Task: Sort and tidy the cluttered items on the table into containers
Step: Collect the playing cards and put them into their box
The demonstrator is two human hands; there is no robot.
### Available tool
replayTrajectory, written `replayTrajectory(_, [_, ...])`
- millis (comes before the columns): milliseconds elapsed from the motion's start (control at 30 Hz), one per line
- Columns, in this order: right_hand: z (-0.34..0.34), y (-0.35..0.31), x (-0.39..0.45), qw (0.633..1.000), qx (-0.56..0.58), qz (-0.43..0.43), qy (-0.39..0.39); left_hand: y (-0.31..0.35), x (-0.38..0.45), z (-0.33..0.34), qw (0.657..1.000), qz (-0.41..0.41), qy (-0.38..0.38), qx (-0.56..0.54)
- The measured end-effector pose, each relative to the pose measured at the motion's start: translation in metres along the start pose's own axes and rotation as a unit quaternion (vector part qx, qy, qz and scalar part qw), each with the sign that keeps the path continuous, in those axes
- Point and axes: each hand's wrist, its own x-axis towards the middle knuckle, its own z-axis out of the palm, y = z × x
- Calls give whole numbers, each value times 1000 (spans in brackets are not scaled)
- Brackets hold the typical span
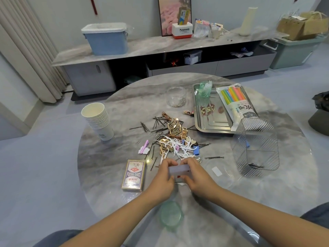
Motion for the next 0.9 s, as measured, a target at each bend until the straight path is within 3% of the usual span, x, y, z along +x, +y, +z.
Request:
replayTrajectory(333, [-6, -3, 3, 1000, -24, -3, -14, -1, 1, 1, 998, 21, 16, 64])
replayTrajectory(533, [-36, -24, 17, 998, -29, 16, -45, 23, 14, -30, 995, -97, 39, -7])
replayTrajectory(667, [-49, -29, 20, 980, -151, -52, -119, 29, 19, -47, 979, -172, -11, -108])
replayTrajectory(800, [-55, -35, 21, 972, -181, -62, -137, 34, 17, -51, 960, -207, -65, -175])
replayTrajectory(900, [-60, -37, 24, 967, -204, -70, -137, 34, 14, -52, 982, -155, -63, -88])
